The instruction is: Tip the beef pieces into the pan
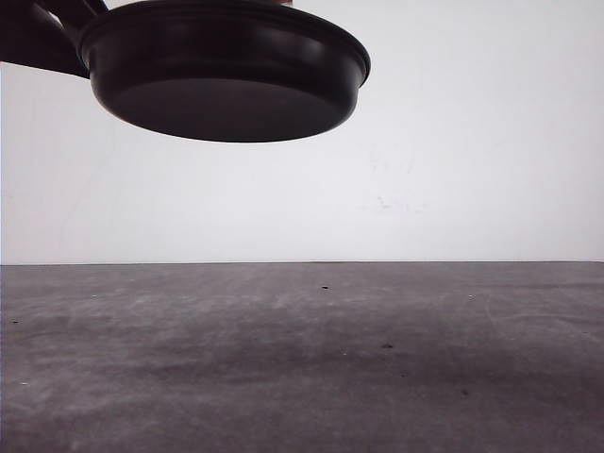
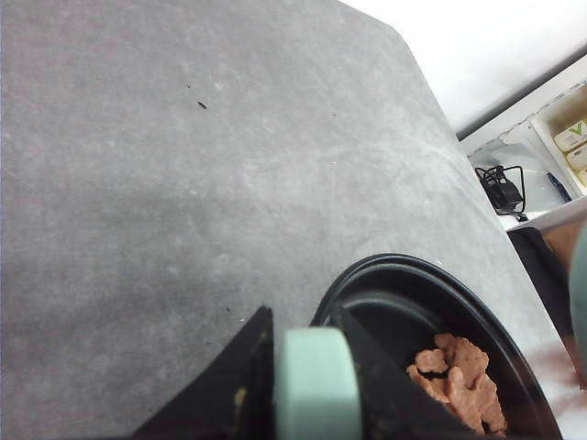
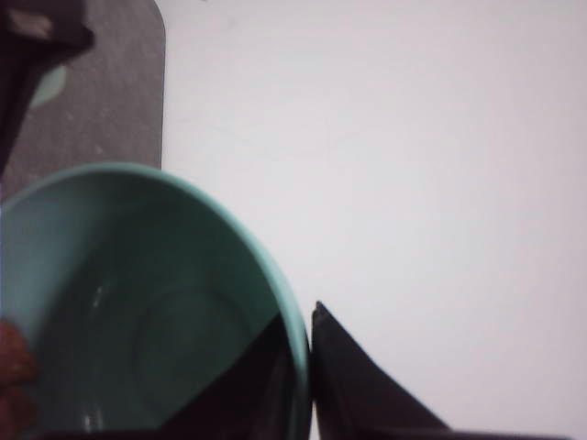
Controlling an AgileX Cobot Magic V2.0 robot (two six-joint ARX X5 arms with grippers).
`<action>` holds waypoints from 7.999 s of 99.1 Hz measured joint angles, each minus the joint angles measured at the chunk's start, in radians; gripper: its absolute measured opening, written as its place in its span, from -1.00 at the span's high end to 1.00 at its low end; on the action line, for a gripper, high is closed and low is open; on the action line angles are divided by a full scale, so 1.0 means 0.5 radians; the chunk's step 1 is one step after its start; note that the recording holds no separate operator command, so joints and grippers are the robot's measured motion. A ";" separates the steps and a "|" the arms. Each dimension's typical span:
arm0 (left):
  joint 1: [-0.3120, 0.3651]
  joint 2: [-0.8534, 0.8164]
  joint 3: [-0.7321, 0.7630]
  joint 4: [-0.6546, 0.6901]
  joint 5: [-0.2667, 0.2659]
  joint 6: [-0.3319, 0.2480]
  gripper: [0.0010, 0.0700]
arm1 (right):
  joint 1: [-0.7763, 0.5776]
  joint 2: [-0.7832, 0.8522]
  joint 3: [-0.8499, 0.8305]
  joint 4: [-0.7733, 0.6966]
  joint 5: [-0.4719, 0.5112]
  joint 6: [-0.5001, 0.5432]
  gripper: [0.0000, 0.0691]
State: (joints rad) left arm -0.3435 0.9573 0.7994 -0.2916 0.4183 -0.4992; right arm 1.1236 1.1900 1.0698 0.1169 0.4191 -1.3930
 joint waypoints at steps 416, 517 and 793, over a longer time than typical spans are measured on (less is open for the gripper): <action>0.002 0.019 0.000 0.164 -0.169 0.079 0.86 | -2.036 0.522 -0.382 -0.935 -1.205 3.416 0.08; 0.117 1.139 -0.015 0.866 -0.580 0.157 0.35 | -1.949 -0.788 -0.372 -1.056 -1.196 3.146 0.02; 0.076 -0.704 -0.015 -0.449 -0.478 0.633 0.99 | -1.763 -0.946 -0.372 -1.249 -1.206 3.094 0.92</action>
State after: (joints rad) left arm -0.3054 0.6052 0.7918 -0.5159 0.1795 -0.1825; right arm 0.2420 0.7170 0.8841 -0.5076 -0.1841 0.1539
